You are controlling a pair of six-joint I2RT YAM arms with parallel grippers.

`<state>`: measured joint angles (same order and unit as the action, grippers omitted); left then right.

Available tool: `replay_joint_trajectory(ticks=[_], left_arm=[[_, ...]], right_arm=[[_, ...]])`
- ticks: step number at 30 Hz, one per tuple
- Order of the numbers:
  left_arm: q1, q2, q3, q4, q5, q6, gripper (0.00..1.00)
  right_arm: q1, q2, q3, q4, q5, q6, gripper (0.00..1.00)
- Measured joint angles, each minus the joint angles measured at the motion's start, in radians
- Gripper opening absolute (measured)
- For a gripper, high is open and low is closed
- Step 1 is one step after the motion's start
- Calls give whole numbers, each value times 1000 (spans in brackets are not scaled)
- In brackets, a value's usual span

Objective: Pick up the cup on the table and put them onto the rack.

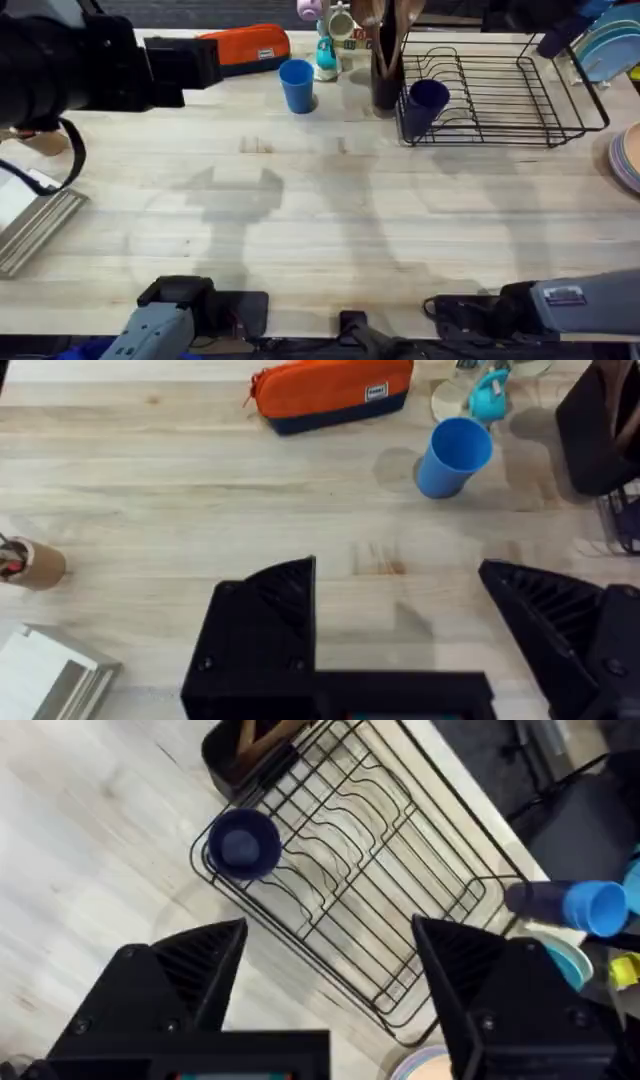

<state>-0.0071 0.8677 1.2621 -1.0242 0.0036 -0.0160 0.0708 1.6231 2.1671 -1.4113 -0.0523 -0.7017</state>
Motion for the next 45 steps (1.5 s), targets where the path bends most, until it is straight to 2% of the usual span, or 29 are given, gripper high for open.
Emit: replay_joint_trajectory(ticks=[4, 5, 11, 21, 30, 34, 45], left_arm=[[0, 1, 0, 21, 0, 0, 995], [0, 10, 0, 34, 0, 0, 994], [0, 66, 0, 42, 0, 0, 993], [0, 183, 0, 80, 0, 0, 993], [0, 273, 0, 177, 13, 0, 993], [0, 317, 0, 255, 53, -1, 993], [-5, 482, 0, 388, 92, -43, 993]], right_arm=[[0, -108, -83, 19, -1, 8, 992], [0, -188, -171, 44, -8, 17, 992], [0, -329, -358, 90, -9, 48, 992], [0, -493, -495, 55, 86, 251, 992], [0, -508, -529, 49, 118, 385, 992], [0, -501, -529, 49, 120, 403, 992], [0, -467, -530, 65, 120, 415, 992]])
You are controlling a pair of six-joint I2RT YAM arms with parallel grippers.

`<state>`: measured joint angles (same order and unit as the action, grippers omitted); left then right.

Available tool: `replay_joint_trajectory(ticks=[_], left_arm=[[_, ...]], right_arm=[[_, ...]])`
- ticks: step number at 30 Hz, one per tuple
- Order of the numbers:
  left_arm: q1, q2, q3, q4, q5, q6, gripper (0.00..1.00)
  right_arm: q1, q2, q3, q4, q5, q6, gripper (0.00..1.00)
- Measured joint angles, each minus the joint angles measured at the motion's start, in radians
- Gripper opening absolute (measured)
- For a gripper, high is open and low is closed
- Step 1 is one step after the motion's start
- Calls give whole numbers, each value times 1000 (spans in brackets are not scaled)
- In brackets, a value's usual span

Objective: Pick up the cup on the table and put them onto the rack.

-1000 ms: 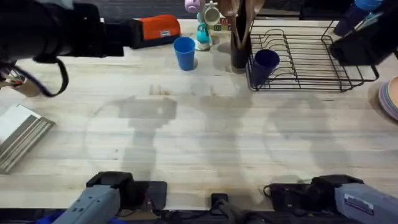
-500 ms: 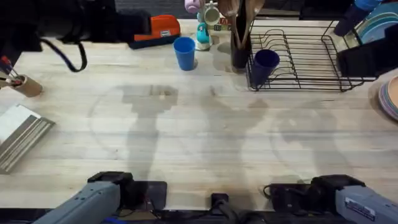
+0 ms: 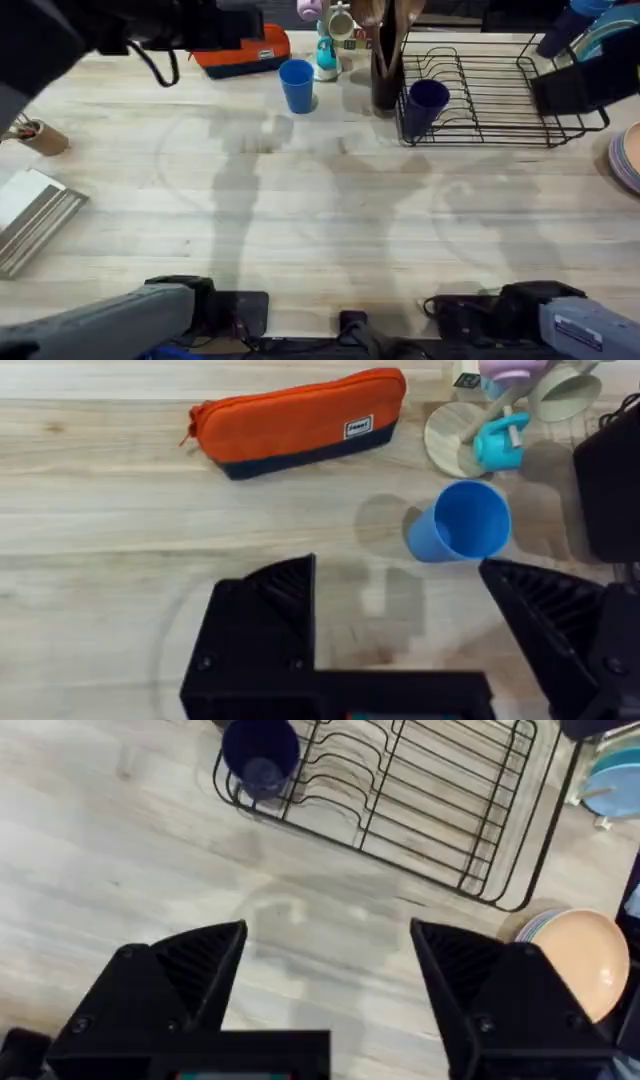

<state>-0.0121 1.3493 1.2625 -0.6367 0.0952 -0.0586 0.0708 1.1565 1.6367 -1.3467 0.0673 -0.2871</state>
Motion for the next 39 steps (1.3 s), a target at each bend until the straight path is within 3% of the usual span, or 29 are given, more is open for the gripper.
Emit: replay_joint_trajectory(ticks=[12, 24, 39], left_arm=[[-89, 163, 0, 159, 21, -10, 993], [-91, 299, 0, 206, 22, -33, 993], [-91, 379, 0, 259, 67, -55, 993]], right_arm=[[0, 24, -1, 11, 0, 0, 992], [0, 26, -2, 11, 0, 0, 992], [0, 26, -2, 11, 0, 0, 992]])
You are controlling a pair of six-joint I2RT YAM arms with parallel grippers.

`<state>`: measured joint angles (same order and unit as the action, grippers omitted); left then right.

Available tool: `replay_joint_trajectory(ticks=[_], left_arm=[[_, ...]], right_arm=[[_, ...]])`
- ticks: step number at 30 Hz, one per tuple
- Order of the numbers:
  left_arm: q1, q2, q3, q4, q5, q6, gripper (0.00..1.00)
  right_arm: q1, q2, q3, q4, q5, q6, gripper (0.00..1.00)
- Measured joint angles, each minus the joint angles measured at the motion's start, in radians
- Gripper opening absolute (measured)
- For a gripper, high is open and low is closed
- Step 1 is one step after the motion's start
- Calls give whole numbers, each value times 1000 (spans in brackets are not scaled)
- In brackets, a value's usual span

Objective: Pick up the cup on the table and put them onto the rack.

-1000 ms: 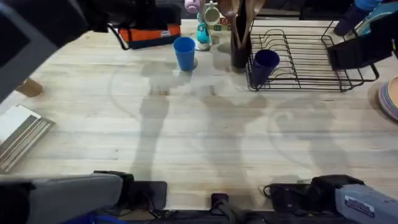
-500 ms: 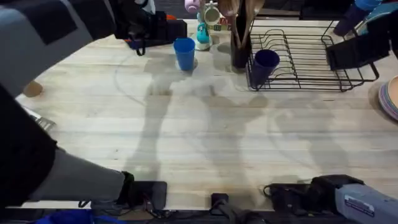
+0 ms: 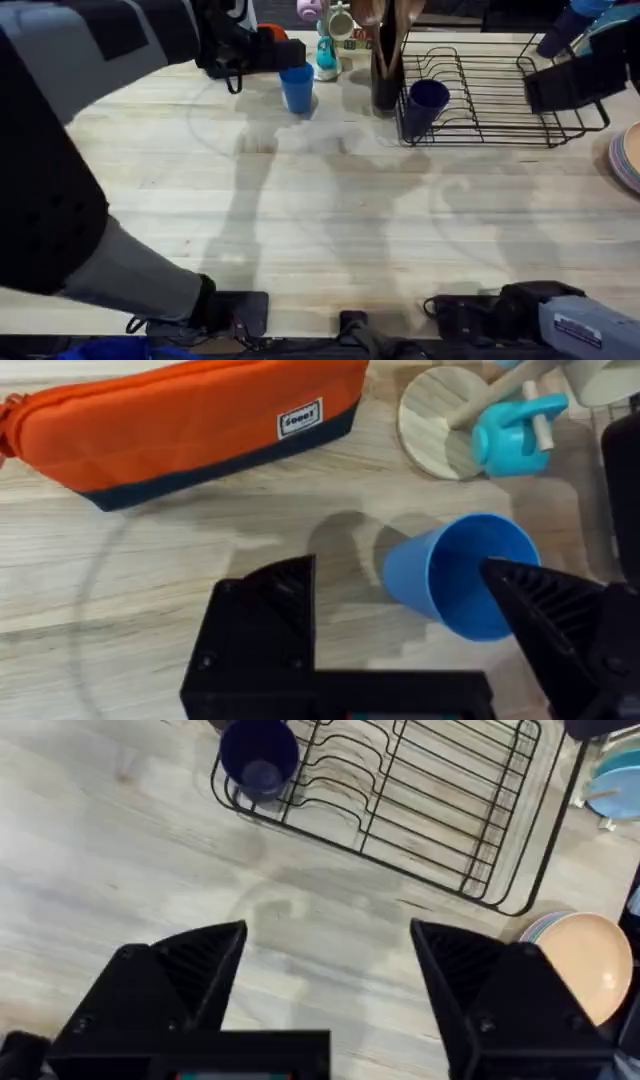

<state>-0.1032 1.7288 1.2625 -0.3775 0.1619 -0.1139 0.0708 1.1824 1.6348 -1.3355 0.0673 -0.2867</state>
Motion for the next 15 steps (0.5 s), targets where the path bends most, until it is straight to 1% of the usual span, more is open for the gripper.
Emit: replay_joint_trajectory(ticks=[8, 13, 15], left_arm=[[0, 55, 0, -3, 3, -14, 998], [0, 65, 0, -2, 3, -22, 893], [0, 65, 0, -3, 3, -24, 827]], right_arm=[[0, 0, 0, 0, 0, 3, 992], [0, 0, 0, 0, 0, 3, 992], [0, 0, 0, 0, 0, 3, 992]])
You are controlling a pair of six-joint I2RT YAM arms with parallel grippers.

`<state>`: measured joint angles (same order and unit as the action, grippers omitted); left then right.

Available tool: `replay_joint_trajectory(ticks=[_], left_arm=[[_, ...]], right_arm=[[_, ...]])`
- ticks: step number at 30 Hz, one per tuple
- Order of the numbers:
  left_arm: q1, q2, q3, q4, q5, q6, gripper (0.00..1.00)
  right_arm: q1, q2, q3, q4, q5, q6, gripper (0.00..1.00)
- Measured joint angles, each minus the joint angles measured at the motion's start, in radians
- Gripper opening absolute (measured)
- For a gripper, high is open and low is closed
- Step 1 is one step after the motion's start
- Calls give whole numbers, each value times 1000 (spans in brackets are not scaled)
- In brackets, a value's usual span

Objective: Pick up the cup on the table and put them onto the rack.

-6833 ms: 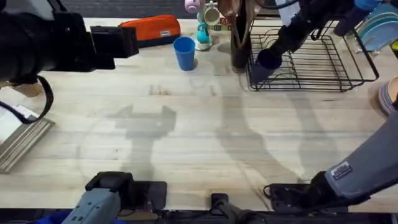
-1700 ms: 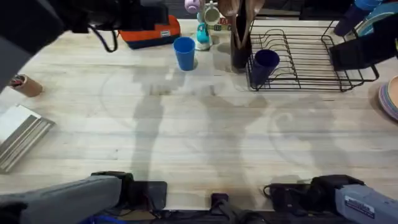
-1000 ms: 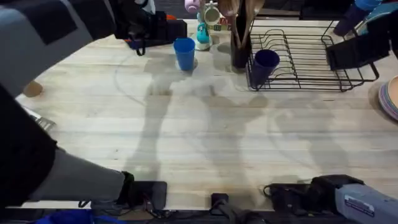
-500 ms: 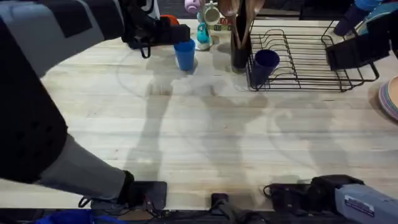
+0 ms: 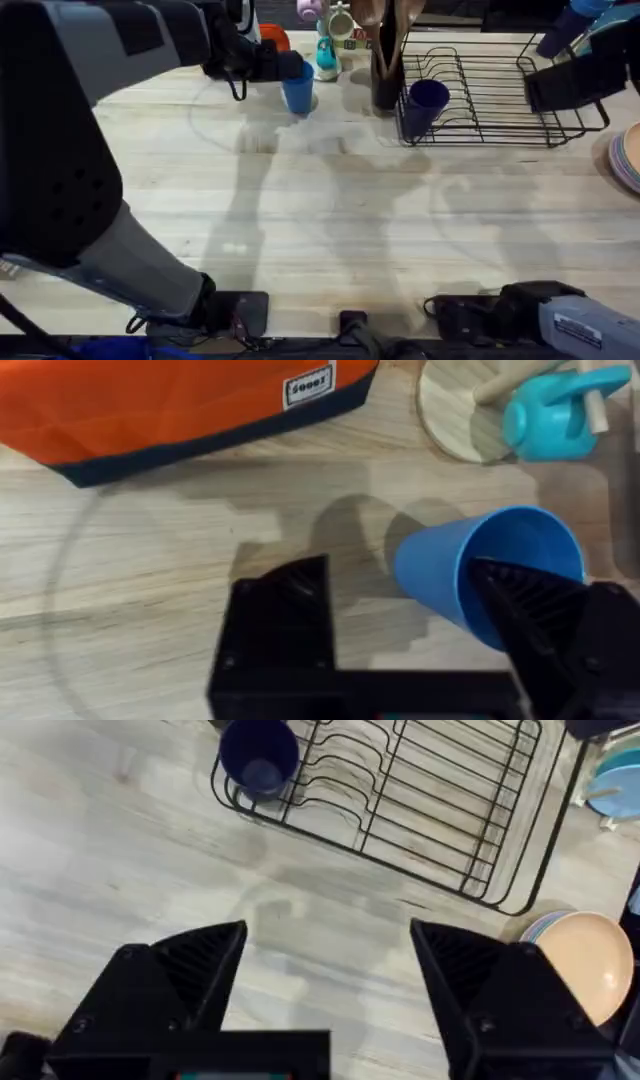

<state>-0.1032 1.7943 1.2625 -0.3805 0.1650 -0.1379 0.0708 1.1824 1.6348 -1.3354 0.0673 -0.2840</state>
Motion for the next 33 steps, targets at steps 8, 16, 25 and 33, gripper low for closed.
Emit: replay_joint_trajectory(ticks=[8, 16, 25, 33], left_arm=[[0, 0, 0, 0, 9, -5, 56], [-1, 0, 1, 3, 39, -5, 43], [-1, -83, 1, -39, 57, -5, 41], [-9, -263, 1, -144, 60, 4, 41]], right_arm=[[0, 0, 0, 0, 0, 0, 992], [0, 0, 0, 0, 0, 0, 992], [0, 0, 0, -3, 0, 0, 992], [0, 0, 0, -8, 0, 0, 992]])
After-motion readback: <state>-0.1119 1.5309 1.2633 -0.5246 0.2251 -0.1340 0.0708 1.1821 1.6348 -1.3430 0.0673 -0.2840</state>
